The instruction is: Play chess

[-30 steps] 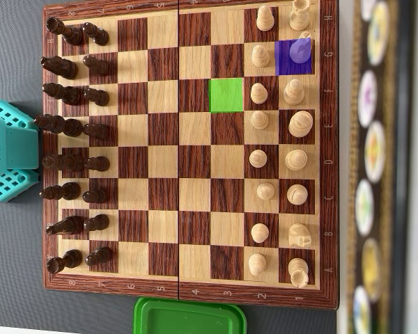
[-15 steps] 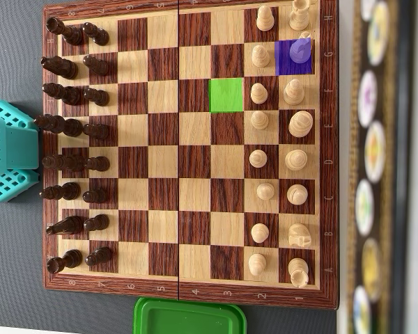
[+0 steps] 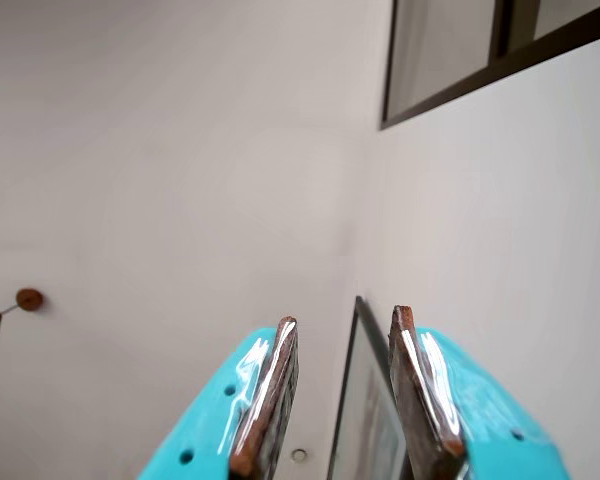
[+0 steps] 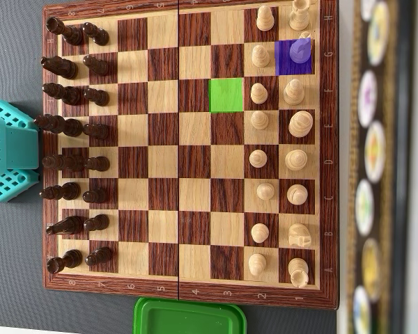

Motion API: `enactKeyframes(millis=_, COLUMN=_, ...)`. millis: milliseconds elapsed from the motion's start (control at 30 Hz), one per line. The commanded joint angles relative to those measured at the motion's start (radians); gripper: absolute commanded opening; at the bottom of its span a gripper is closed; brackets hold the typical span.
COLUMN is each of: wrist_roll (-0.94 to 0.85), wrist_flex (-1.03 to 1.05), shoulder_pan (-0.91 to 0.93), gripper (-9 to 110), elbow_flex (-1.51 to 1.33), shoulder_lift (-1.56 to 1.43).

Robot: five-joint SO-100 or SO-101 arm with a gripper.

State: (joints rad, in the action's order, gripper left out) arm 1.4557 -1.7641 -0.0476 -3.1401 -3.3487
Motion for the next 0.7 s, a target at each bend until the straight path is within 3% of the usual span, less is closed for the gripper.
enactKeyframes(millis=0, wrist_roll=-0.008, wrist_flex=0.115, shoulder_pan=0.003, gripper=14, elbow_flex=0.005, shoulder_lift=0.005)
enactKeyframes(millis=300, wrist_roll=-0.008, wrist_flex=0.673, shoulder_pan=0.005, gripper=14, elbow_flex=0.224, shoulder_lift=0.005)
enactKeyframes(millis=667, wrist_roll=-0.006, wrist_flex=1.629, shoulder_pan=0.000, gripper=14, elbow_flex=0.558, shoulder_lift=0.002)
